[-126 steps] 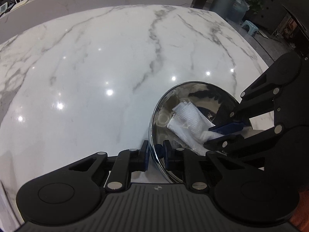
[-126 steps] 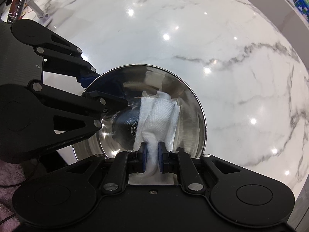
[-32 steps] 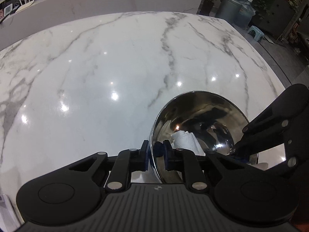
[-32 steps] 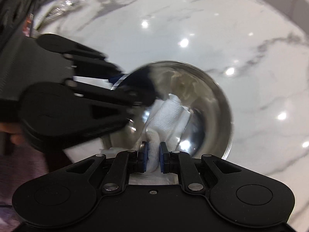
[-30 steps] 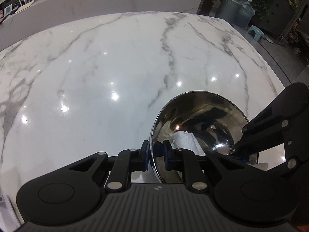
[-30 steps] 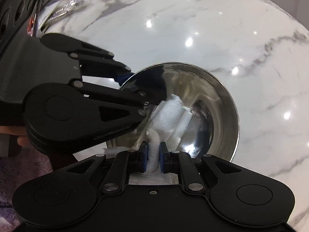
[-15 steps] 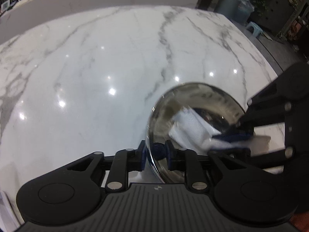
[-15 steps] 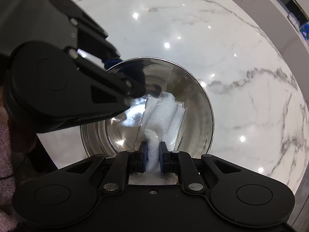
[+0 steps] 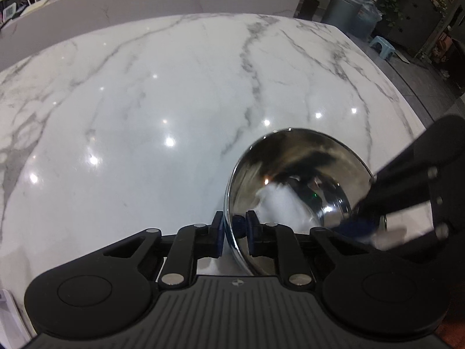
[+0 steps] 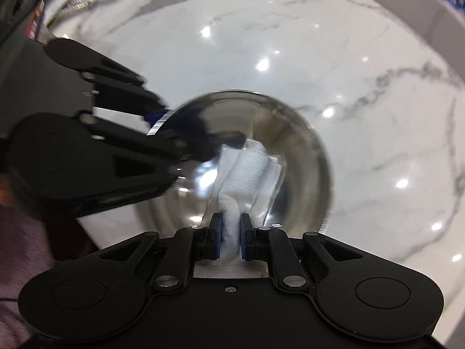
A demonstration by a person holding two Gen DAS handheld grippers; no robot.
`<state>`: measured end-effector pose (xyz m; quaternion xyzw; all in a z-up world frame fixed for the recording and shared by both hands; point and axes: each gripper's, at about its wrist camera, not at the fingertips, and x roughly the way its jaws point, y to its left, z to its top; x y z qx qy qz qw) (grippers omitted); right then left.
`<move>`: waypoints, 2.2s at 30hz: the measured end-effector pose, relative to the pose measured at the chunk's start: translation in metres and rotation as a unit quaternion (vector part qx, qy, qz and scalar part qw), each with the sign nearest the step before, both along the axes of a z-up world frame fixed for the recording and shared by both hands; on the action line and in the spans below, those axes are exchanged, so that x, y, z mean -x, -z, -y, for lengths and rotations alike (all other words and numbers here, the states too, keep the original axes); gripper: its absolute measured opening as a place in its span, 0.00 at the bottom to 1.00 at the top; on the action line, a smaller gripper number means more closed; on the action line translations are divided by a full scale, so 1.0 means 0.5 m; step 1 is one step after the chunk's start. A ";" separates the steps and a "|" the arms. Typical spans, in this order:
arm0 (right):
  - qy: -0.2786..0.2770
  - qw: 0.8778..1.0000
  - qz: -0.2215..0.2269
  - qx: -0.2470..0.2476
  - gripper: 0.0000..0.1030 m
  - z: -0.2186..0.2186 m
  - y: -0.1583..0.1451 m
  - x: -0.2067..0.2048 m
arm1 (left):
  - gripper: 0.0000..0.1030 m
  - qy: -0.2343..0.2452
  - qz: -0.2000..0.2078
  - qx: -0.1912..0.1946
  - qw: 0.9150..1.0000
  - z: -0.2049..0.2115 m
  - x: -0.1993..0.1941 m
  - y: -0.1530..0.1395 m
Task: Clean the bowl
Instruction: 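Keep wiping the bowl interior with the cloth in the right gripper, then wipe the cloth along the bowl wall with the right gripper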
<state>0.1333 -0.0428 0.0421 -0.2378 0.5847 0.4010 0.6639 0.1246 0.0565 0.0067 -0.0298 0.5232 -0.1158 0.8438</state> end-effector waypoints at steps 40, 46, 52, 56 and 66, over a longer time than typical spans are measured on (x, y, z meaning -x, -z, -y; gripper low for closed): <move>-0.006 1.000 -0.019 0.004 0.11 0.023 0.045 -0.053 | 0.17 0.022 -0.015 0.006 1.000 0.005 0.007 0.006; -0.065 0.993 0.069 0.067 0.11 0.014 0.053 -0.043 | 0.17 0.024 -0.016 0.009 1.000 0.001 0.007 0.007; -0.106 0.978 0.153 0.093 0.10 0.013 0.066 -0.035 | 0.21 0.022 -0.027 0.015 0.999 0.002 0.006 0.009; -0.095 0.981 0.144 0.085 0.10 0.023 0.070 -0.051 | 0.33 0.041 -0.058 0.038 0.997 0.009 0.013 0.020; -0.074 0.987 0.124 0.072 0.10 0.049 0.080 -0.083 | 0.16 0.024 -0.029 0.028 0.999 -0.008 0.013 0.009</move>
